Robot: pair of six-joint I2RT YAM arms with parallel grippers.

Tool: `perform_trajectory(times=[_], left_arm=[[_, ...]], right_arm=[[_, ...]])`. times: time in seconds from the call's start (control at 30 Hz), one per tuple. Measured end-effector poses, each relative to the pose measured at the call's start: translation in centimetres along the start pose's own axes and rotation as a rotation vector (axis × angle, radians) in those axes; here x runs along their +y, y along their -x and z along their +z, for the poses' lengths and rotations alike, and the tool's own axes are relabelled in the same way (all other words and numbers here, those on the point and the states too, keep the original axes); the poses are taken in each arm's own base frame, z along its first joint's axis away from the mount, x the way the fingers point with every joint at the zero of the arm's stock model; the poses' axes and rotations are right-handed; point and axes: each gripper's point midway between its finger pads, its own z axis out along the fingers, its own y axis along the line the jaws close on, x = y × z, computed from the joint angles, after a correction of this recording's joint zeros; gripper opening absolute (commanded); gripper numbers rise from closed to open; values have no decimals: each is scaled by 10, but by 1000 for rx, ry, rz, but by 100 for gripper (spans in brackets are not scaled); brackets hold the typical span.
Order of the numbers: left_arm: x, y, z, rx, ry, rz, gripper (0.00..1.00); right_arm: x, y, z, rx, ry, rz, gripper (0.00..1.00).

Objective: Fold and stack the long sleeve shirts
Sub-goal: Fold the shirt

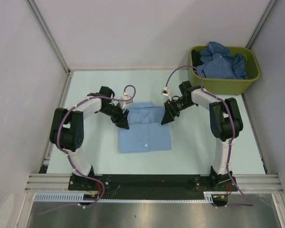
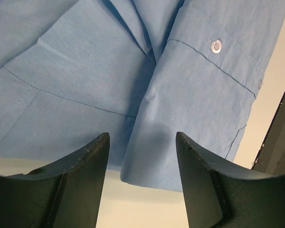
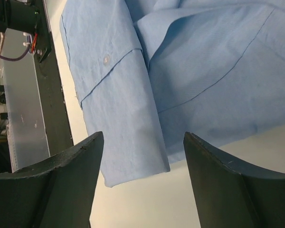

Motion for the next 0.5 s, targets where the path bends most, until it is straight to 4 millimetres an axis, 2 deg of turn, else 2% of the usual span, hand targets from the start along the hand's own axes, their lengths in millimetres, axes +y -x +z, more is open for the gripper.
perform_trajectory(times=[0.13,0.23,0.27,0.33,0.37,0.43,0.47,0.5], left_arm=[[0,-7,4,16,-8,-17,64],[-1,-12,5,26,-15,-29,58],[-2,-13,5,29,-17,-32,53],[-3,-15,5,32,-21,-36,47],[-4,-16,5,35,-26,-38,39],[-8,-19,4,44,-40,-44,30],[-9,-21,4,48,-46,-47,20],[-11,-22,3,50,-51,-50,16]], right_arm=[[0,-11,3,20,6,13,68],[-3,-17,6,31,8,22,54],[-3,-19,6,35,10,29,47],[-3,-23,7,39,13,33,42],[-3,-24,8,42,15,37,31],[-2,-27,9,48,19,37,21],[-1,-29,9,50,21,40,8],[0,-30,9,51,22,41,3]])
